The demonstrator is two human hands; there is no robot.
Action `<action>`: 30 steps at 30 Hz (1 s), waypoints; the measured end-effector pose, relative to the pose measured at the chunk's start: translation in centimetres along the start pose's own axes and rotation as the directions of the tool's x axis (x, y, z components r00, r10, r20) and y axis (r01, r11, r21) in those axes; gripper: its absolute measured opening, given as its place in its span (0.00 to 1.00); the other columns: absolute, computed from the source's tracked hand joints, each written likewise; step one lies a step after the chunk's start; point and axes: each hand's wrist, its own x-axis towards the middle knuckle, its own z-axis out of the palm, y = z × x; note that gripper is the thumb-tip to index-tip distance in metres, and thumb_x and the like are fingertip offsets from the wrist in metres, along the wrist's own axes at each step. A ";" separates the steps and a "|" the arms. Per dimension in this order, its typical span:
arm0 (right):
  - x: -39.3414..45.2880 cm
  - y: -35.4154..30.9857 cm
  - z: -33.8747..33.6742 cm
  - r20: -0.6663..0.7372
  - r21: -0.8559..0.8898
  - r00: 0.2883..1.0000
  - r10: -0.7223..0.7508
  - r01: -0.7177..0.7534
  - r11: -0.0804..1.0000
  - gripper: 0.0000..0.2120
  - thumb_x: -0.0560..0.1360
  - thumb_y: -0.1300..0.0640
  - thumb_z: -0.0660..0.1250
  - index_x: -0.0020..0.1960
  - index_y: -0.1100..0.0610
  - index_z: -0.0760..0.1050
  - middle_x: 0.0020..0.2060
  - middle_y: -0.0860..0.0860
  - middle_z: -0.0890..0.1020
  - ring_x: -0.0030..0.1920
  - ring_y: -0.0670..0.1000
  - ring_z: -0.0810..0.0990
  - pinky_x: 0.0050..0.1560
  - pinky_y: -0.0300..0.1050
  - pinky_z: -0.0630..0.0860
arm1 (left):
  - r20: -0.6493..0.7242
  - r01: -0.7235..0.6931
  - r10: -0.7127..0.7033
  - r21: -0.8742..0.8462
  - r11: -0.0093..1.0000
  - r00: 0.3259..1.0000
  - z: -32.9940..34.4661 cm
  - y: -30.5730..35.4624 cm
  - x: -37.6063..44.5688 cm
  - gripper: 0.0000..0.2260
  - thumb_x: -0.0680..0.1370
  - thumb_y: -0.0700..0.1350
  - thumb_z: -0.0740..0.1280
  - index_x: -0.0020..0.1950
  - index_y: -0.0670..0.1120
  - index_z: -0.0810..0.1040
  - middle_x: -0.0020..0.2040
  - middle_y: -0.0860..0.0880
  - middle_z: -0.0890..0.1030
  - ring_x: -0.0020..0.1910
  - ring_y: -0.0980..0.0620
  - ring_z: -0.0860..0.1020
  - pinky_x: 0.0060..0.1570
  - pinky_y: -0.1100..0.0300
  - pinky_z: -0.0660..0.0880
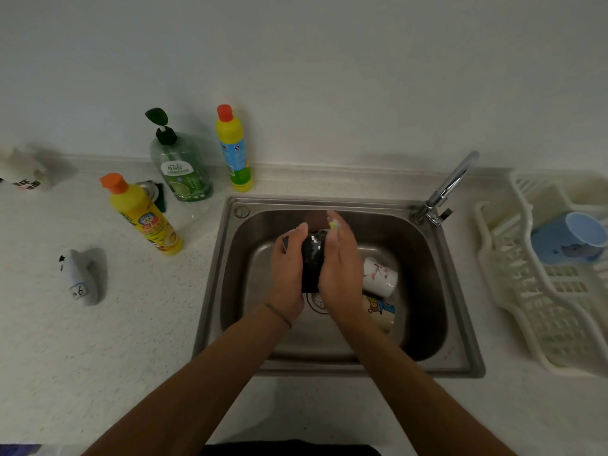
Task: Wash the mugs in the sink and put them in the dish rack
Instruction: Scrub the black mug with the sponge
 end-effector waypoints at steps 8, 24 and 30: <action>1.3 1.7 0.0 0.009 0.037 0.998 0.067 -0.067 0.997 0.17 0.84 0.42 0.50 0.69 0.35 0.69 0.65 0.46 0.77 0.63 0.46 0.77 0.65 0.58 0.76 | -0.026 -0.027 0.027 0.004 1.000 0.999 -0.1 -0.7 0.1 0.33 0.70 0.61 0.74 0.65 0.39 0.78 0.59 0.37 0.83 0.55 0.41 0.83 0.50 0.50 0.82; -0.1 1.1 -0.8 0.042 0.086 0.999 0.026 -0.029 0.996 0.13 0.84 0.46 0.53 0.66 0.35 0.68 0.56 0.48 0.78 0.54 0.51 0.81 0.50 0.60 0.83 | -0.093 -0.019 0.021 0.018 1.000 0.995 -1.0 -0.2 1.1 0.25 0.75 0.61 0.71 0.60 0.41 0.83 0.53 0.41 0.86 0.52 0.42 0.86 0.46 0.52 0.83; 0.0 0.7 -1.1 0.024 0.136 0.999 0.045 -0.048 0.990 0.15 0.85 0.48 0.53 0.67 0.34 0.69 0.56 0.42 0.79 0.56 0.49 0.81 0.57 0.59 0.81 | 0.265 0.263 -0.191 -0.271 0.926 0.945 -1.7 0.3 1.1 0.25 0.78 0.61 0.67 0.71 0.51 0.75 0.68 0.41 0.80 0.67 0.39 0.79 0.69 0.39 0.72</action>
